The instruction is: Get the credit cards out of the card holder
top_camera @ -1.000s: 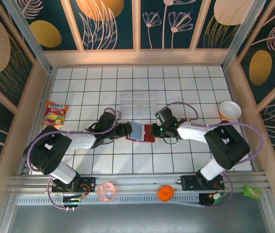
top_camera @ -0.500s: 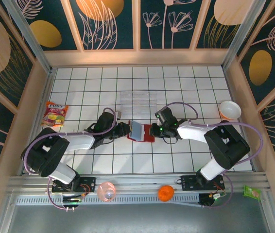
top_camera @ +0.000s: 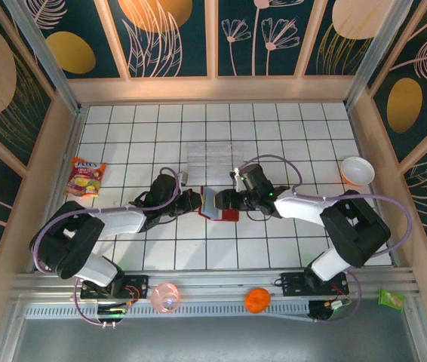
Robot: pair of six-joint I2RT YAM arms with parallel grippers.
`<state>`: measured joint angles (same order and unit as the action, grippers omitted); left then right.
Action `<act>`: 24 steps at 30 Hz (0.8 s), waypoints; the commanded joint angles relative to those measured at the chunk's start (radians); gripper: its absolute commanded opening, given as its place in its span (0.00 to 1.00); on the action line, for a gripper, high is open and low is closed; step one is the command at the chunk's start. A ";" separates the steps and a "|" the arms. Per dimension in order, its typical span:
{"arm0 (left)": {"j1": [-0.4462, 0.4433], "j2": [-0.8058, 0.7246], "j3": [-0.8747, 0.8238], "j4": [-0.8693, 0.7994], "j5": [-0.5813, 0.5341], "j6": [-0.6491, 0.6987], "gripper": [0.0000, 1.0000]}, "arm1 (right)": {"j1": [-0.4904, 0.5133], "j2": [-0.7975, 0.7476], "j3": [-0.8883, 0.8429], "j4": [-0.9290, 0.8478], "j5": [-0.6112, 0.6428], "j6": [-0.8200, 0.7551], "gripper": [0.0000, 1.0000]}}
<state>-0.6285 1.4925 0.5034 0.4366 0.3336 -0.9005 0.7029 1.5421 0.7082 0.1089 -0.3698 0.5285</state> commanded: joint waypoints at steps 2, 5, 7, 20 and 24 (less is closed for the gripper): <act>-0.004 -0.038 -0.014 -0.019 0.019 -0.014 0.00 | 0.028 0.041 0.070 0.042 -0.026 -0.019 0.66; -0.004 -0.051 -0.021 -0.021 0.020 -0.019 0.00 | 0.036 0.068 0.088 0.057 -0.027 -0.012 0.70; -0.005 -0.058 -0.028 -0.018 0.023 -0.023 0.00 | 0.039 0.086 0.104 0.049 -0.019 -0.007 0.71; -0.004 -0.089 -0.048 -0.016 0.028 -0.030 0.00 | 0.047 0.167 0.159 0.011 0.014 0.016 0.72; -0.004 -0.095 -0.052 -0.014 0.022 -0.034 0.00 | 0.050 0.182 0.161 -0.013 0.029 0.023 0.69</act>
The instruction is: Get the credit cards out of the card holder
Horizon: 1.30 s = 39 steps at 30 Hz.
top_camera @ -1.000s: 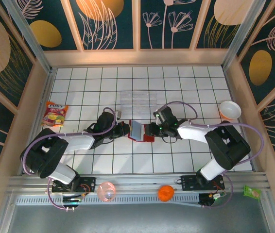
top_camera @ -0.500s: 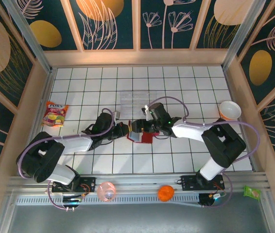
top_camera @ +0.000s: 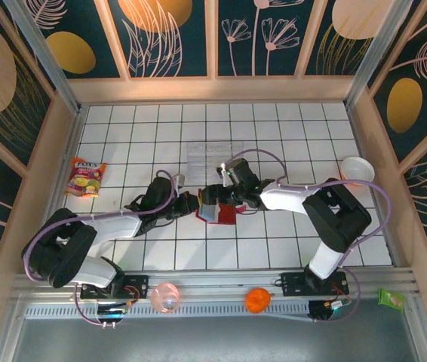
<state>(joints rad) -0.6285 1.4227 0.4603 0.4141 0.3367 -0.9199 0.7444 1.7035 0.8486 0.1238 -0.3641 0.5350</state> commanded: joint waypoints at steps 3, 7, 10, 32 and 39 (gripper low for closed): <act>-0.004 -0.028 -0.011 0.008 0.020 -0.016 0.00 | 0.010 0.030 0.020 -0.041 0.033 0.022 0.68; -0.004 -0.030 -0.011 -0.001 0.009 -0.021 0.00 | 0.010 0.033 0.018 -0.079 0.070 0.026 0.66; -0.004 -0.034 -0.009 -0.013 0.001 -0.022 0.00 | 0.010 0.026 0.008 -0.115 0.109 0.027 0.65; -0.004 -0.022 -0.023 -0.131 0.070 -0.014 0.00 | -0.061 -0.265 -0.202 -0.364 0.376 0.078 0.67; -0.004 -0.011 -0.047 -0.131 0.061 -0.045 0.00 | -0.053 -0.431 -0.164 -0.288 0.228 0.034 0.49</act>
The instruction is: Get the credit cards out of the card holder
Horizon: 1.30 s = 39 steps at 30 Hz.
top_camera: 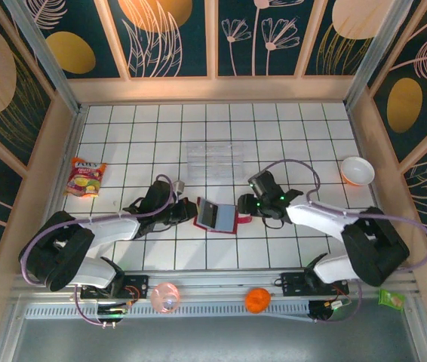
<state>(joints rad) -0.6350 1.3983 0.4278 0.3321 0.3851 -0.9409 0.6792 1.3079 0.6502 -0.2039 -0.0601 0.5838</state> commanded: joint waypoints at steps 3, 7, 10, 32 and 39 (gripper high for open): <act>0.003 0.004 -0.021 -0.077 -0.003 -0.032 0.20 | 0.033 0.006 0.084 0.063 -0.194 -0.034 0.41; 0.003 -0.026 -0.029 -0.131 -0.019 -0.037 0.32 | 0.046 0.096 0.092 0.159 -0.400 0.004 0.38; 0.003 -0.068 -0.054 -0.180 -0.043 -0.044 0.38 | 0.057 0.155 0.090 0.178 -0.453 0.021 0.34; 0.001 0.027 0.057 -0.019 -0.054 0.133 0.25 | 0.064 0.333 0.109 0.242 -0.480 0.087 0.29; -0.001 0.078 0.013 -0.050 -0.052 0.110 0.15 | 0.043 0.382 0.118 0.225 -0.447 0.105 0.29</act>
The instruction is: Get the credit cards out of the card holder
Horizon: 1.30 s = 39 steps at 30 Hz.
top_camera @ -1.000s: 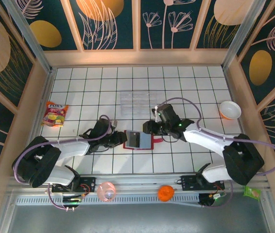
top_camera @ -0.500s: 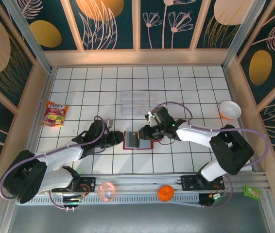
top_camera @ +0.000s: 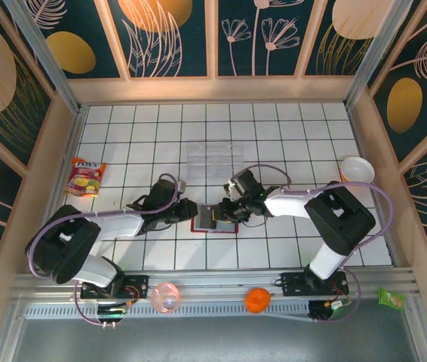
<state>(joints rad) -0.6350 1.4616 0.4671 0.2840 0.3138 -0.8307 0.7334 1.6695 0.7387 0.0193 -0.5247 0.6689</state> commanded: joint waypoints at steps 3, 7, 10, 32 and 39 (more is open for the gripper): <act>-0.011 0.035 -0.020 -0.020 0.035 -0.002 0.10 | -0.016 0.036 0.043 0.001 0.025 0.018 0.29; -0.023 0.060 0.001 -0.066 0.030 0.006 0.05 | -0.024 0.054 0.046 0.041 -0.011 0.020 0.28; -0.024 0.069 -0.001 -0.072 0.033 0.001 0.02 | -0.025 0.065 0.053 0.052 -0.024 0.015 0.26; -0.004 0.094 -0.008 -0.042 0.043 -0.021 0.00 | -0.112 -0.112 -0.124 -0.055 0.086 -0.025 0.00; 0.019 0.023 0.007 -0.011 0.080 -0.007 0.06 | -0.149 -0.268 -0.080 -0.162 0.126 -0.192 0.00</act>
<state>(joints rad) -0.6277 1.5166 0.4778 0.3008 0.3672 -0.8421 0.5957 1.4647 0.6315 -0.0376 -0.4641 0.5919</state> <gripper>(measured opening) 0.043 0.055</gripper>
